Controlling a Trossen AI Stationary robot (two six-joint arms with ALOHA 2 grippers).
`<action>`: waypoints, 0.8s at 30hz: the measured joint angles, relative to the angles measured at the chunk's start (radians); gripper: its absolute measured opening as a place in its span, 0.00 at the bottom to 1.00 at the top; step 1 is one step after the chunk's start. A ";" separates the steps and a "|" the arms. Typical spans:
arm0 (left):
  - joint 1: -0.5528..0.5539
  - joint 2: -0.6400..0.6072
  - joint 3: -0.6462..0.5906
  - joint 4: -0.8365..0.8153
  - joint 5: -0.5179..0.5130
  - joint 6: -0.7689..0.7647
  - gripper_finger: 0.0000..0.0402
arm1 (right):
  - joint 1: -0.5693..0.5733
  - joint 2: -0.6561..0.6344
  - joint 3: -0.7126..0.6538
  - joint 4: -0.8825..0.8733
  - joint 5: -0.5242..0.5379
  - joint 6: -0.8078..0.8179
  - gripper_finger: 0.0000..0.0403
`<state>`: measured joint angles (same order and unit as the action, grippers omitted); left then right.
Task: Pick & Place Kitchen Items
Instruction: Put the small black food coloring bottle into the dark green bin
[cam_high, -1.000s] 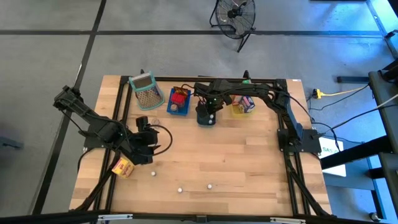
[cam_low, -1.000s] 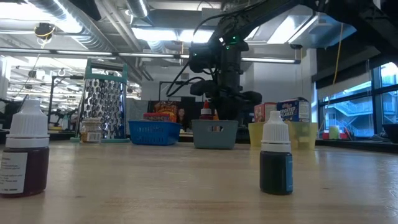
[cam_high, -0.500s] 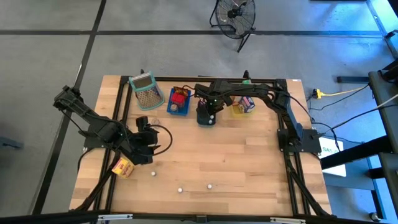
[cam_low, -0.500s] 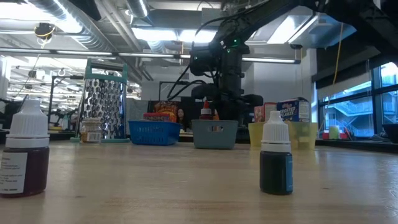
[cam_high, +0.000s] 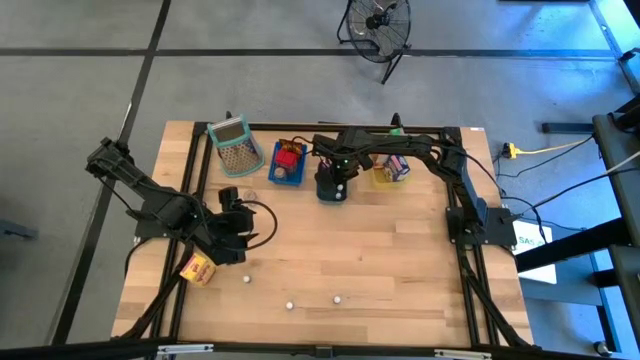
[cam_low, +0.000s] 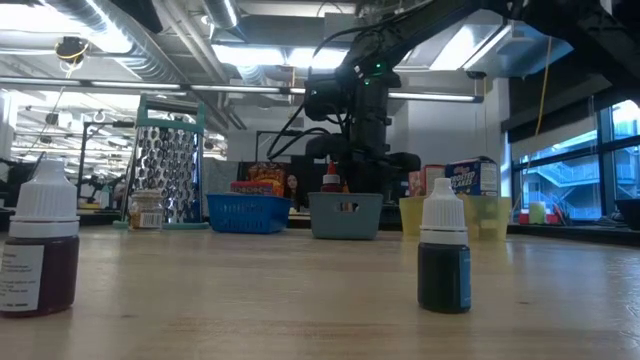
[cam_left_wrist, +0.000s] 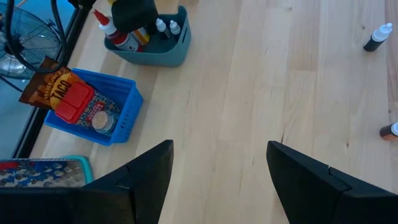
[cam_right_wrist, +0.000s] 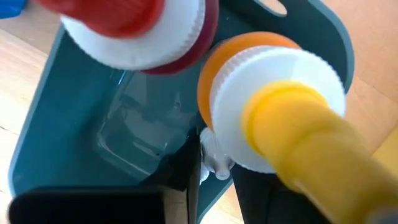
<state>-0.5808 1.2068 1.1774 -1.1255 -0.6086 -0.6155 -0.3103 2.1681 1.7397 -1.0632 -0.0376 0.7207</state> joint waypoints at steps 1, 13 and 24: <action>0.000 0.000 0.000 0.000 0.000 0.000 0.63 | 0.000 0.000 0.000 0.000 0.000 0.000 0.20; 0.000 0.000 0.000 0.000 0.001 -0.003 0.63 | 0.000 0.000 0.000 -0.006 0.000 -0.002 0.21; 0.000 0.000 0.000 0.000 0.009 -0.003 0.63 | 0.000 0.000 0.000 -0.010 0.000 0.001 0.21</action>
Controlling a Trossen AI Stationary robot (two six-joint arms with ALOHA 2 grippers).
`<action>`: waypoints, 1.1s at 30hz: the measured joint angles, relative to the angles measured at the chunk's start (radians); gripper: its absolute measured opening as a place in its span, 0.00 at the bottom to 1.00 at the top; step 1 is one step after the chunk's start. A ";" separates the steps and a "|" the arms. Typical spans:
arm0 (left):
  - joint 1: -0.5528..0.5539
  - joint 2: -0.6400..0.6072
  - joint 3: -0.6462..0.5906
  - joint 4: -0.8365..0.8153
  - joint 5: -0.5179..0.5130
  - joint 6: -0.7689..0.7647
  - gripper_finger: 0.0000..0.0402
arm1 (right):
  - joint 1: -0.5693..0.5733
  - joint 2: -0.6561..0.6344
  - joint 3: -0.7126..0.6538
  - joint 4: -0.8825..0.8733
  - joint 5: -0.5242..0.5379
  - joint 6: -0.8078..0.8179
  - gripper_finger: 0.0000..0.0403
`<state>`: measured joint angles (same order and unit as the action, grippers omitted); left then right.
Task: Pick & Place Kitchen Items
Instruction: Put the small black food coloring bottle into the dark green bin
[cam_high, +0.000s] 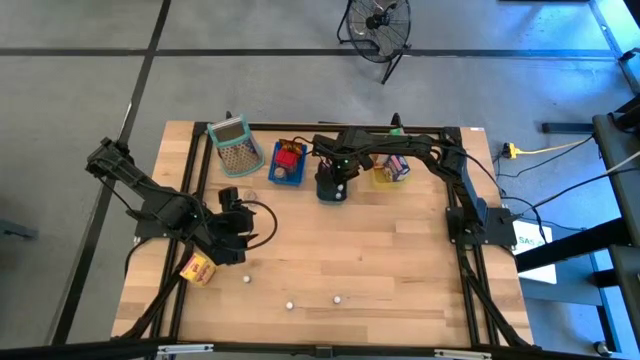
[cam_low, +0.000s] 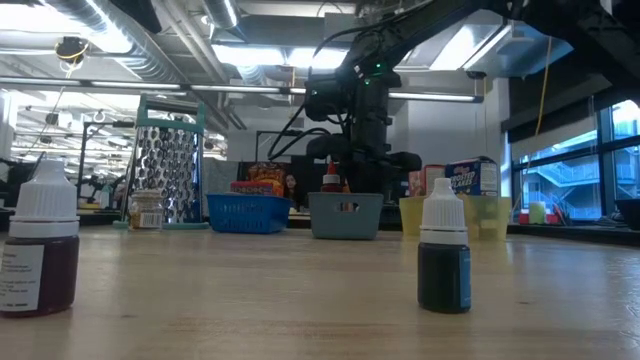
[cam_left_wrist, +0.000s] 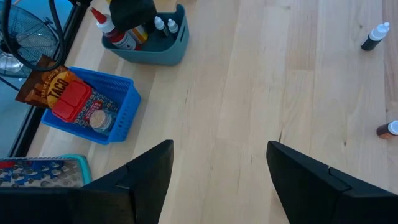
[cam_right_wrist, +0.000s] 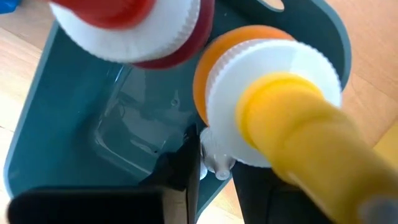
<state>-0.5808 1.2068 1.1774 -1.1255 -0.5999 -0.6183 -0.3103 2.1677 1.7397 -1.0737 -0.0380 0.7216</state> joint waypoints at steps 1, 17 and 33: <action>0.000 0.000 0.000 0.000 0.000 0.000 0.63 | 0.000 0.000 0.000 0.000 0.000 0.000 0.21; 0.000 0.000 0.000 0.000 0.000 0.001 0.63 | 0.000 0.000 0.000 -0.008 0.000 -0.003 0.21; 0.000 0.000 0.000 0.000 0.000 0.003 0.63 | 0.000 0.000 0.000 -0.007 -0.001 -0.023 0.21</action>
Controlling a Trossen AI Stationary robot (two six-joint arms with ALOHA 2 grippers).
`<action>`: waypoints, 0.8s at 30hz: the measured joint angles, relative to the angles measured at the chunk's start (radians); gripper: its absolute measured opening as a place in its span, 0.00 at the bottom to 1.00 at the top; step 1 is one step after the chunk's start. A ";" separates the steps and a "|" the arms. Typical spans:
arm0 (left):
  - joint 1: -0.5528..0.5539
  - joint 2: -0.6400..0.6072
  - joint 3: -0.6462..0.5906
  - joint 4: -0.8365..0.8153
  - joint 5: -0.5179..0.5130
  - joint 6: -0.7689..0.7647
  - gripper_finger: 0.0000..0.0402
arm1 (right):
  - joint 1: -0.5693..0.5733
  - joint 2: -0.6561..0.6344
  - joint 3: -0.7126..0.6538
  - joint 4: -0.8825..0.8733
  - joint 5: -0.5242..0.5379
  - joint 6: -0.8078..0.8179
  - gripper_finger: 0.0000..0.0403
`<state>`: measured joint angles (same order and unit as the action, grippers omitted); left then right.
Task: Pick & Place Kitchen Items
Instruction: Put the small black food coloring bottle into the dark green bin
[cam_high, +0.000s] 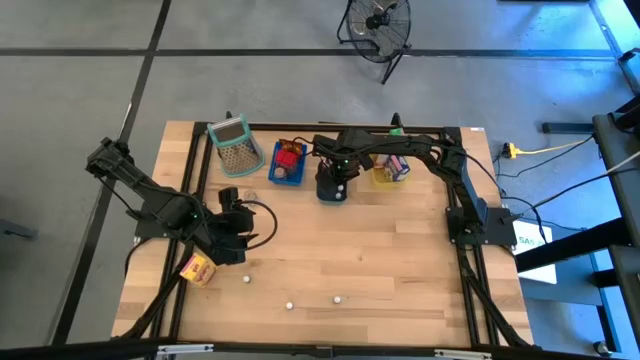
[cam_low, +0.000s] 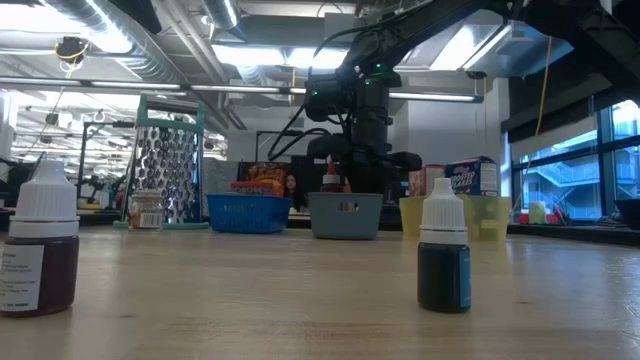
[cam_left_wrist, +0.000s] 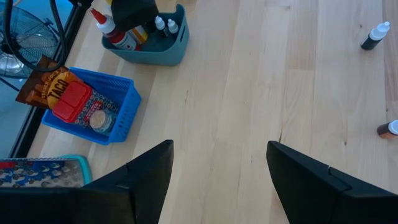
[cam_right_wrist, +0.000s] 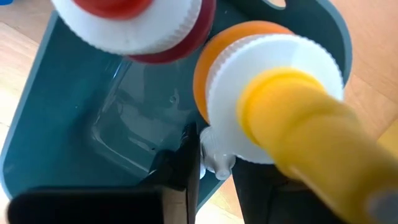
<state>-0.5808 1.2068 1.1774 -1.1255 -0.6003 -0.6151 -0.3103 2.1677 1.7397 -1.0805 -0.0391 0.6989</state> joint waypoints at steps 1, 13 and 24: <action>0.000 0.000 0.000 0.000 0.000 0.000 0.63 | 0.000 0.000 0.000 0.000 0.000 0.000 0.21; 0.000 0.000 0.000 0.000 0.000 0.000 0.63 | 0.000 0.000 0.000 0.002 0.009 0.025 0.33; 0.000 0.000 0.000 0.000 0.000 0.000 0.63 | 0.000 0.000 0.000 0.001 0.008 0.026 0.33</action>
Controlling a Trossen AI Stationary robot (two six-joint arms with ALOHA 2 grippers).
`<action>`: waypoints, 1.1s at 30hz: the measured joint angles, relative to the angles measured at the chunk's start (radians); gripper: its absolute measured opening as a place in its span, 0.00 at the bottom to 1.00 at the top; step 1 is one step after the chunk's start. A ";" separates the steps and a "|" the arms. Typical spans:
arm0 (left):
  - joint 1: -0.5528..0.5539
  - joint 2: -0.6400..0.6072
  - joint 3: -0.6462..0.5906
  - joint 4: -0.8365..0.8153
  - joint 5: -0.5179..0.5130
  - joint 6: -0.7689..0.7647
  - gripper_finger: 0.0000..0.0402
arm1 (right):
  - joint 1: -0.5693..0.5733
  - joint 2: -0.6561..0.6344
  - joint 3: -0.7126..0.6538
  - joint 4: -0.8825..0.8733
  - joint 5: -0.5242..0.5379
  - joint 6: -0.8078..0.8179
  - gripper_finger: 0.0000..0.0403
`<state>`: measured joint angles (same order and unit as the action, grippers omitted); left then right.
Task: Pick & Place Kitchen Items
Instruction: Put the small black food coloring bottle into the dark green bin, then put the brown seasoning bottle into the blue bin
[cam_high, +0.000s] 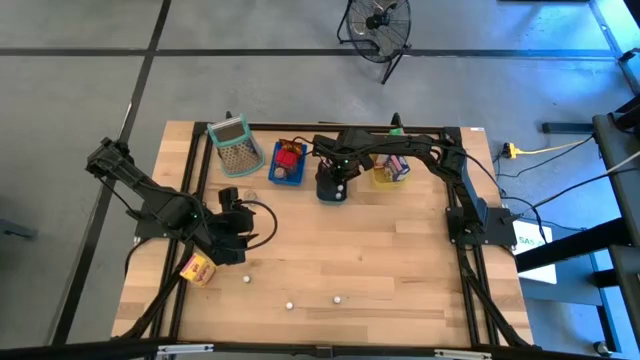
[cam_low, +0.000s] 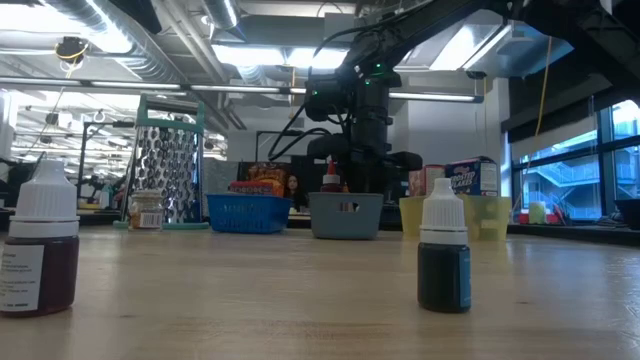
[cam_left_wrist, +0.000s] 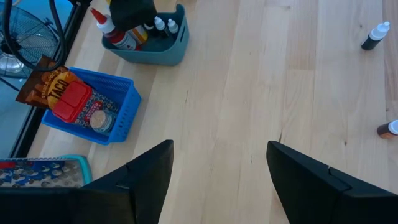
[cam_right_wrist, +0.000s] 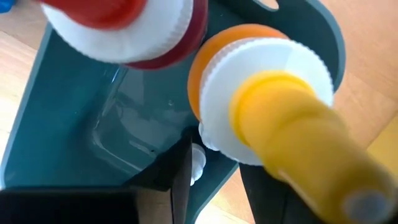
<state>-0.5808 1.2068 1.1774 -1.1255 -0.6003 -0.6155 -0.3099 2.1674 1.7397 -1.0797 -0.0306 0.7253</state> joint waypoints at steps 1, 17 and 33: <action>0.000 0.000 0.000 0.000 0.000 0.000 0.63 | 0.000 0.000 0.000 0.000 -0.004 0.000 0.33; 0.000 0.000 0.000 0.000 0.017 -0.001 0.63 | 0.001 -0.001 0.055 -0.098 -0.023 0.008 0.33; 0.000 0.000 0.000 0.000 0.020 -0.003 0.63 | 0.057 -0.001 0.250 -0.290 0.030 -0.038 0.33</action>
<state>-0.5808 1.2068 1.1774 -1.1255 -0.5805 -0.6186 -0.2527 2.1662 1.9901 -1.3702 -0.0007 0.6870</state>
